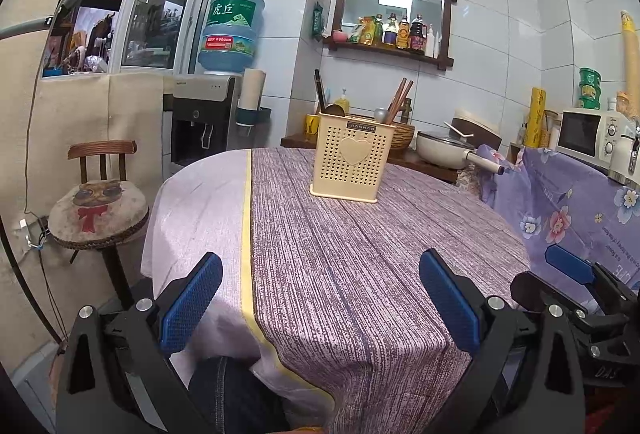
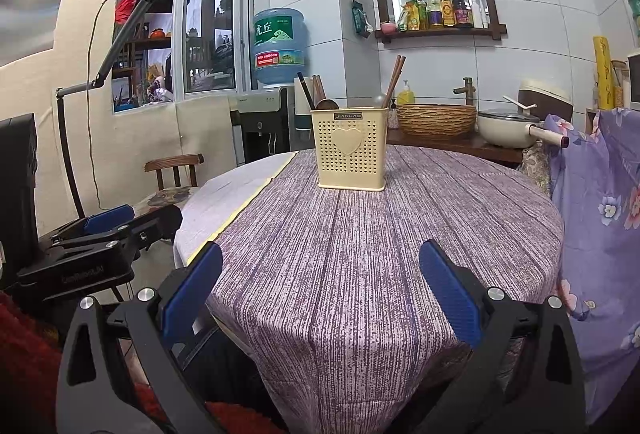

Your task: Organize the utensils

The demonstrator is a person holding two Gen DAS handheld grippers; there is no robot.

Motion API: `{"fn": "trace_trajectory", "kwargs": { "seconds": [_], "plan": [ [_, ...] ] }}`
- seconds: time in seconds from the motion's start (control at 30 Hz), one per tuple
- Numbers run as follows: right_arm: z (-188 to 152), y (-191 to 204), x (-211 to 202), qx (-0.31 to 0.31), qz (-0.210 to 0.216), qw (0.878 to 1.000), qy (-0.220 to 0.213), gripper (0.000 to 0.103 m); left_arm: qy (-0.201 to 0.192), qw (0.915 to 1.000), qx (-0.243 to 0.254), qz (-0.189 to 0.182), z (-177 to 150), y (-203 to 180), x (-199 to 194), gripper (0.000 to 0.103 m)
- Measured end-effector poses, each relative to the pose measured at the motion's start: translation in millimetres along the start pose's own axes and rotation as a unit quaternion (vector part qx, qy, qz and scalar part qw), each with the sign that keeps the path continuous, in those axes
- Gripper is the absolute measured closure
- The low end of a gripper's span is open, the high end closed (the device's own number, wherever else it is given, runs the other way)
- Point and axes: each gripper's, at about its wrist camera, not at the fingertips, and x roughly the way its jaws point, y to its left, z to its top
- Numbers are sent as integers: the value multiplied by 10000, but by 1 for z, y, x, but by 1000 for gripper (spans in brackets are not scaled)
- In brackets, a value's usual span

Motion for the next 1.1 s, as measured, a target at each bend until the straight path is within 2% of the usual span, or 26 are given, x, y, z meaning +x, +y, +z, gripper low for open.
{"fn": "trace_trajectory", "kwargs": {
  "seconds": [1.1],
  "plan": [
    [-2, 0, 1, 5, 29, 10000, 48, 6, 6, 10000, 1, 5, -3, 0, 1, 5]
  ]
}}
